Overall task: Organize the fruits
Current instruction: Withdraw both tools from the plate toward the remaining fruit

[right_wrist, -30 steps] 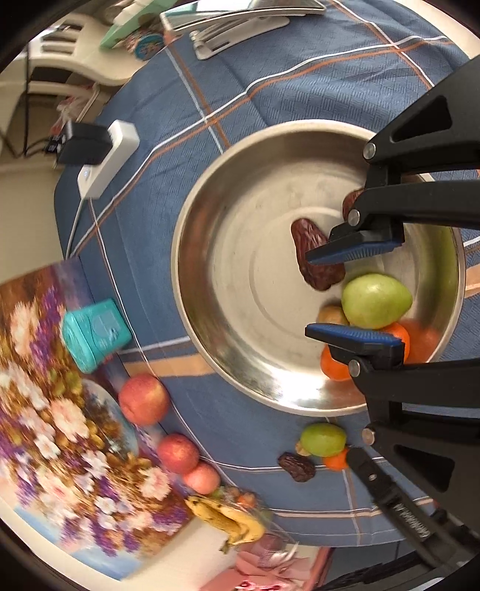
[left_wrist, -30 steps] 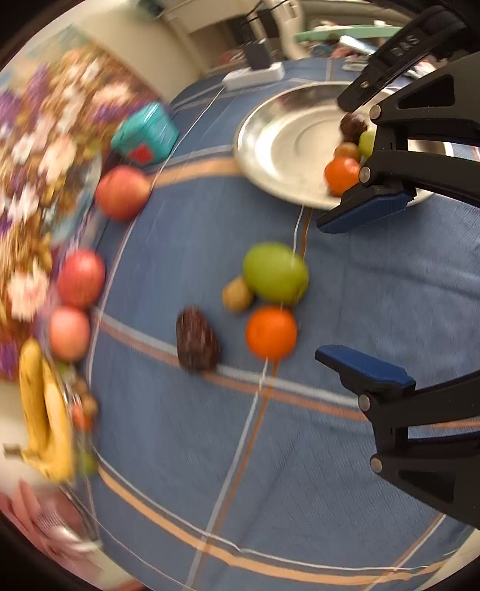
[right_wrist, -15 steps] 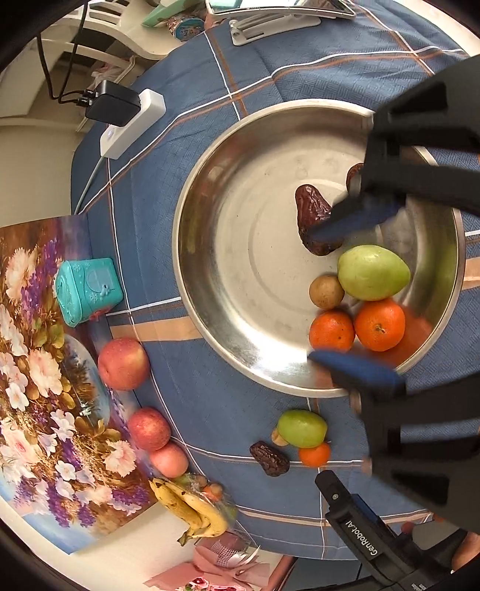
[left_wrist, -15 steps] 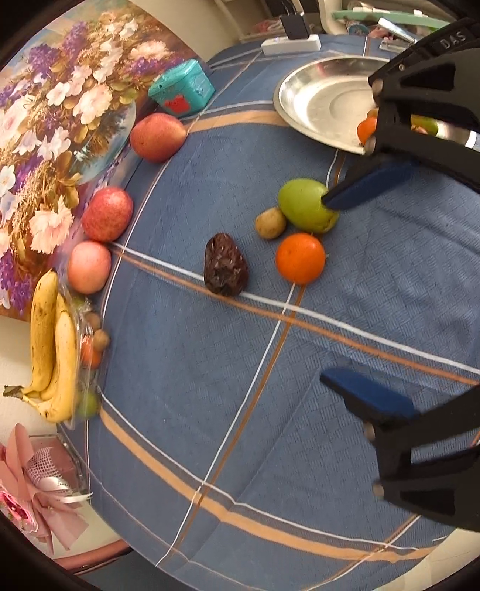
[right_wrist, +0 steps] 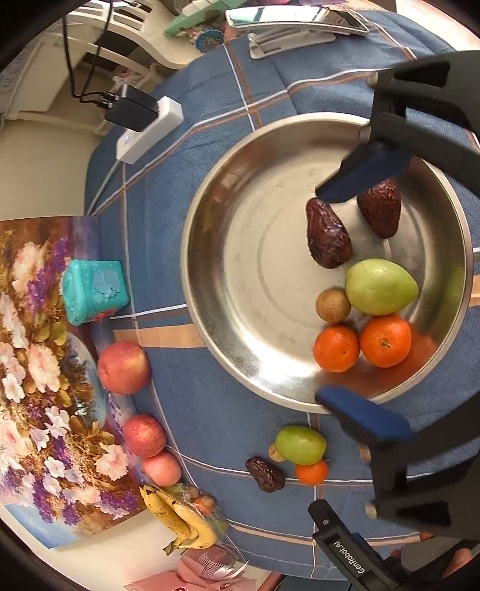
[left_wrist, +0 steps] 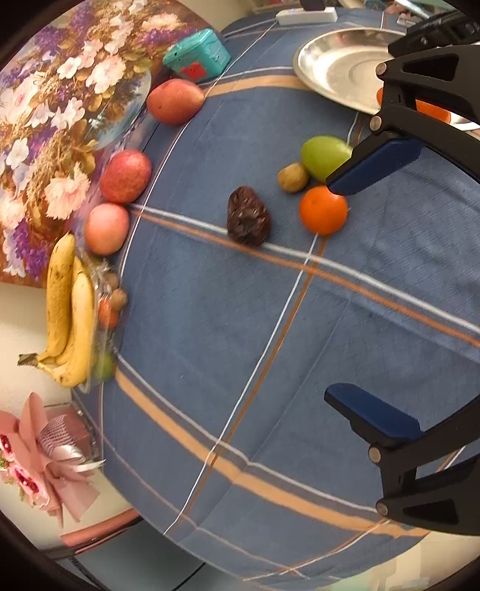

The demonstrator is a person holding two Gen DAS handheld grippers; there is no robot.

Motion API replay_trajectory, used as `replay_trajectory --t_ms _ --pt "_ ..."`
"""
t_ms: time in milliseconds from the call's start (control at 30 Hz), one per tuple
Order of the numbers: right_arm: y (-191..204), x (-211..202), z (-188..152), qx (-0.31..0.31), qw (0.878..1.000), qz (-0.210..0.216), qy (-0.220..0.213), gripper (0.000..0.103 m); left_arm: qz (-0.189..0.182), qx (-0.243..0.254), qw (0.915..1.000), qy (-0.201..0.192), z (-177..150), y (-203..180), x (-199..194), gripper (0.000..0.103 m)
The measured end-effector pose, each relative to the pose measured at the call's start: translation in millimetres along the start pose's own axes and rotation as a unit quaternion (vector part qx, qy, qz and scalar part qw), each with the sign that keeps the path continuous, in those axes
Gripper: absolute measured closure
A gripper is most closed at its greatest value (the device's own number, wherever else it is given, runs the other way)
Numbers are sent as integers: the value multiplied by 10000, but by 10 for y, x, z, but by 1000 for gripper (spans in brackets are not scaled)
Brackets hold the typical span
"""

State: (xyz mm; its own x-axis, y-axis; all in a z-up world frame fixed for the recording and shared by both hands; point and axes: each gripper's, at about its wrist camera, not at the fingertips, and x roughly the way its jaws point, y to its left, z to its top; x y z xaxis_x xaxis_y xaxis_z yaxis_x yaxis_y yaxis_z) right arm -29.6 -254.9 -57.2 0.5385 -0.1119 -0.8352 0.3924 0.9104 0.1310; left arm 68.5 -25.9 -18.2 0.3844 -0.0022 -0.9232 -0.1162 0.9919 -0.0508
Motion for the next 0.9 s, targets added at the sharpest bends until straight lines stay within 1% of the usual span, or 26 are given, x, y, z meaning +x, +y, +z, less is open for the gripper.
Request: replay_trajectory --t_ms 67,167,333,500,733,900 --pt "-4 -25 9 42 9999 94 -101 3 77 37 10000 -25 16 10 7 0" --pt "15 -36 11 17 9998 93 -181 3 155 69 9998 -82 53 20 18 0" --pt "55 -23 12 21 9995 264 -178 3 35 97 9998 -155 123 35 6 0" --pt "202 -43 63 -251 9987 322 -311 3 44 243 9992 -315 213 -9 -32 0" --pt "429 2 220 -132 9946 959 -366 3 -182 153 9982 -559 373 34 -41 0" --pt "666 88 273 -491 9947 833 -352 3 -437 -60 9970 -638 486 72 -23 0"
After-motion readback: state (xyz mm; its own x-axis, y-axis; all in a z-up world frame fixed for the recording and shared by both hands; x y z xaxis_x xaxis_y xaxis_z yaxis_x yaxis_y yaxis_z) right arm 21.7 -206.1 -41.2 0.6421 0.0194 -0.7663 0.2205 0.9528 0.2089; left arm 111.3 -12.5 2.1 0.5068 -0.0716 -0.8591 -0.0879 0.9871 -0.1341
